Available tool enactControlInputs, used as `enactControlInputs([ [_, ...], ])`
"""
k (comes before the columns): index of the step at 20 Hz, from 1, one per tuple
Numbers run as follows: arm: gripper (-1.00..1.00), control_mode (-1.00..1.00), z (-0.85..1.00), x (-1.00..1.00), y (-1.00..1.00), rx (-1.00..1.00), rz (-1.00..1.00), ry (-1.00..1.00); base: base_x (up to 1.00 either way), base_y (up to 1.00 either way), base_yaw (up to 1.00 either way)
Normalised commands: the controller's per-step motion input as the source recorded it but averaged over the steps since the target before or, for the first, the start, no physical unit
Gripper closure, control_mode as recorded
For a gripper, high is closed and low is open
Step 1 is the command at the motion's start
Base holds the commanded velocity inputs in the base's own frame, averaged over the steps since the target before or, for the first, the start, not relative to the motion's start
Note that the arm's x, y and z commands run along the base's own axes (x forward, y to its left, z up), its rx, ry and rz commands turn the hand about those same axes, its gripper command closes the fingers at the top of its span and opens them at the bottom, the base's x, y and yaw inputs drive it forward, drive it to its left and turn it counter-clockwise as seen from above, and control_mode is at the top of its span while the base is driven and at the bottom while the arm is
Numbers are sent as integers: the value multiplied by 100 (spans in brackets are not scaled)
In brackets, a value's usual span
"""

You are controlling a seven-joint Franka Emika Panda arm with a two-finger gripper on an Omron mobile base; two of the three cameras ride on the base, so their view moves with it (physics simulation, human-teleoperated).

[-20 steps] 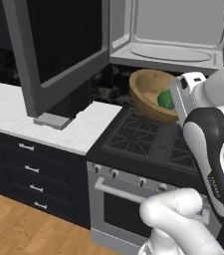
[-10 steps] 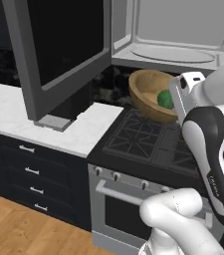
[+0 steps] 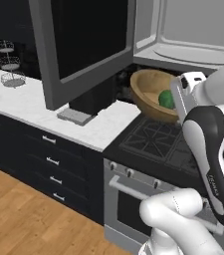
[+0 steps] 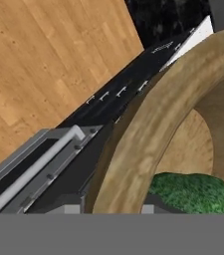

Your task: Pick the broccoli from the sink and place it in the bowl. Then pick the bowl and place it in the microwave. Then close the microwave door and press the start button.

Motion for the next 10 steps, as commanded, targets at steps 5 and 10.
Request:
enactControlInputs([
  [5,100,-100,7,-1,0,0,1,0,0,-17,26],
  [10,100,-100,60,-34,0,-1,-1,-1,0,0,0],
])
